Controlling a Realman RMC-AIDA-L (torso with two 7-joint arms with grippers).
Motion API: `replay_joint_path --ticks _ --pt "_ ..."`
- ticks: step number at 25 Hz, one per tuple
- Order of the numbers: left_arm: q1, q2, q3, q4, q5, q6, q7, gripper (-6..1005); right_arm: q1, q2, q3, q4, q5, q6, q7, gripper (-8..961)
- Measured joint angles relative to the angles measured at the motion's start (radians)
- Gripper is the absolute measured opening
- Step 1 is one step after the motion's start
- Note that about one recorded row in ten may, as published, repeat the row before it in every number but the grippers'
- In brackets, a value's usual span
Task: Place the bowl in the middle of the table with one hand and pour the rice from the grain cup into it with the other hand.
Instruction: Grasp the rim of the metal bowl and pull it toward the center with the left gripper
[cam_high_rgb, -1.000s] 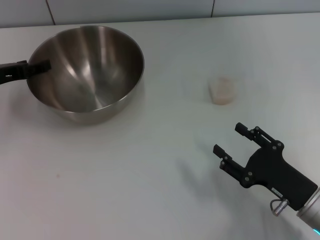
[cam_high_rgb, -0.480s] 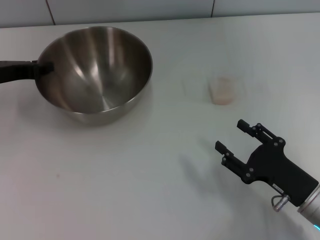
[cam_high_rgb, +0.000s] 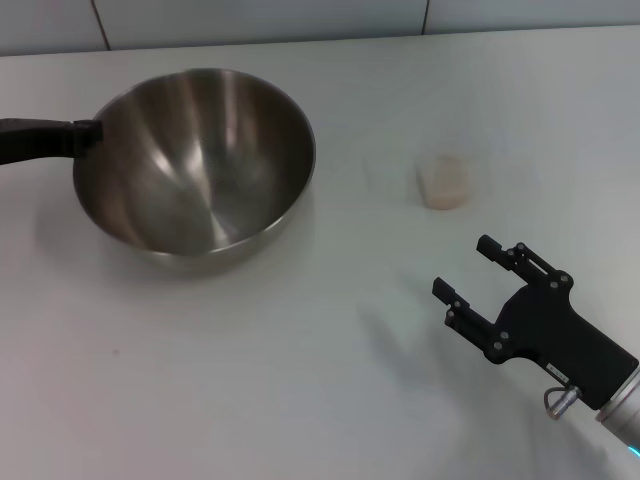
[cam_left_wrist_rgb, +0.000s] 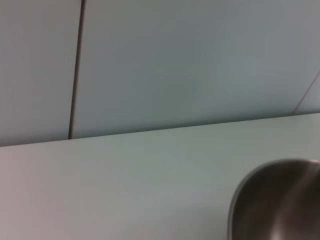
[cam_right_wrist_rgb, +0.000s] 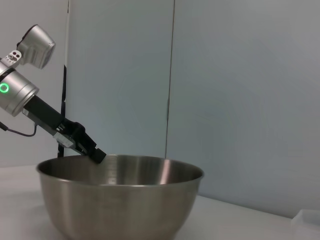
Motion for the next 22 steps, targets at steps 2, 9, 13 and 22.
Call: replay_joint_path --ticks 2,9,13,22 --pt "0.000 0.000 0.001 0.004 0.000 0.004 0.000 76 0.000 0.000 0.000 0.000 0.000 0.000 0.000 694" --pt "-0.005 0.000 0.005 0.016 0.022 0.028 0.000 45 0.001 0.001 0.000 0.000 0.001 0.000 0.000 694" --pt "-0.007 0.000 0.014 0.025 0.027 0.039 -0.001 42 0.002 0.001 0.000 0.000 0.001 0.006 0.000 694" --pt "-0.022 -0.002 0.026 0.076 0.017 0.091 -0.001 41 0.010 0.001 0.000 0.000 0.001 0.015 0.000 695"
